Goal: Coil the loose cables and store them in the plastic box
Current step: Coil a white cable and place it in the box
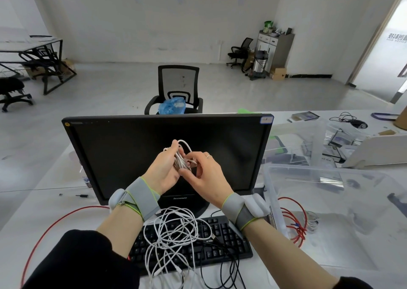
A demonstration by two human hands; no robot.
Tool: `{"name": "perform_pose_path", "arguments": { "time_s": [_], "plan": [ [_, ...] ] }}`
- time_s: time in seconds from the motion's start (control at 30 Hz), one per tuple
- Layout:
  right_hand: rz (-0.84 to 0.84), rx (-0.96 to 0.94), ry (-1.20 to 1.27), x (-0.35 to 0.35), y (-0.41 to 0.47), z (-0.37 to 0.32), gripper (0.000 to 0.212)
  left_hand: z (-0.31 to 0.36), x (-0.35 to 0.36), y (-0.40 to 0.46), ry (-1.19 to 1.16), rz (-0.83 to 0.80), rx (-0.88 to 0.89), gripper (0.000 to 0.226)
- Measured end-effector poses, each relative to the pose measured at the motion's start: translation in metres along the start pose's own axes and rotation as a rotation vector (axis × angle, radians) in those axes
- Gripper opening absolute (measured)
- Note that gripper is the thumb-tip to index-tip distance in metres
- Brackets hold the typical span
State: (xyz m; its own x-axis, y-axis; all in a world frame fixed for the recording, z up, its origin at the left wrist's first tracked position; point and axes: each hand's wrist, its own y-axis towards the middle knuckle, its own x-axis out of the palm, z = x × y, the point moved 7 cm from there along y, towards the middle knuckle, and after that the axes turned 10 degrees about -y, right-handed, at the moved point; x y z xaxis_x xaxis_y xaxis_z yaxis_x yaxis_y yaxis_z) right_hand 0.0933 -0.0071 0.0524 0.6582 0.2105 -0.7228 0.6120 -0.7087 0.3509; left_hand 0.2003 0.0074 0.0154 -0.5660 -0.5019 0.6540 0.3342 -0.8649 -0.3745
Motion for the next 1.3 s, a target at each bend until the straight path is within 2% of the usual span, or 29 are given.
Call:
{"name": "perform_pose_path", "arguments": {
  "time_s": [0.1, 0.37, 0.6, 0.7, 0.83, 0.87, 0.9, 0.97, 1.03, 1.23, 1.3],
  "plan": [
    [0.023, 0.034, 0.019, 0.005, 0.002, 0.001, 0.034, -0.007, -0.002, 0.0, 0.028, -0.024, -0.042, 0.032],
    [-0.03, 0.143, 0.004, 0.013, 0.009, 0.013, 0.023, -0.013, -0.003, -0.004, 0.169, -0.1, -0.075, 0.03],
    [-0.07, 0.115, -0.019, 0.015, 0.01, 0.012, 0.017, -0.018, 0.005, -0.006, 0.267, -0.189, -0.124, 0.042],
    [-0.048, 0.152, 0.001, 0.015, 0.011, 0.017, 0.011, -0.018, 0.008, -0.009, 0.28, -0.21, -0.103, 0.039],
    [0.002, 0.244, 0.017, 0.007, 0.015, 0.026, 0.02, -0.013, 0.013, -0.015, 0.236, -0.257, -0.091, 0.029],
    [-0.009, 0.256, 0.03, 0.005, 0.016, 0.029, 0.024, -0.01, 0.014, -0.017, 0.304, -0.269, -0.056, 0.03],
    [-0.025, 0.265, 0.038, 0.004, 0.016, 0.031, 0.026, -0.007, 0.012, -0.018, 0.467, -0.269, 0.016, 0.031],
    [-0.057, 0.287, 0.057, 0.003, 0.016, 0.034, 0.026, 0.002, 0.013, -0.021, 0.908, -0.241, 0.232, 0.028],
    [-0.08, 0.318, 0.106, 0.004, 0.015, 0.037, 0.029, 0.008, 0.018, -0.027, 1.155, -0.191, 0.426, 0.019],
    [-0.04, 0.451, 0.311, 0.007, 0.013, 0.05, 0.017, 0.013, 0.035, -0.039, 1.361, -0.072, 0.777, 0.018],
    [0.04, 0.479, 0.247, -0.002, 0.016, 0.058, 0.012, 0.014, 0.035, -0.04, 1.373, -0.071, 0.82, 0.017]
  ]
}}
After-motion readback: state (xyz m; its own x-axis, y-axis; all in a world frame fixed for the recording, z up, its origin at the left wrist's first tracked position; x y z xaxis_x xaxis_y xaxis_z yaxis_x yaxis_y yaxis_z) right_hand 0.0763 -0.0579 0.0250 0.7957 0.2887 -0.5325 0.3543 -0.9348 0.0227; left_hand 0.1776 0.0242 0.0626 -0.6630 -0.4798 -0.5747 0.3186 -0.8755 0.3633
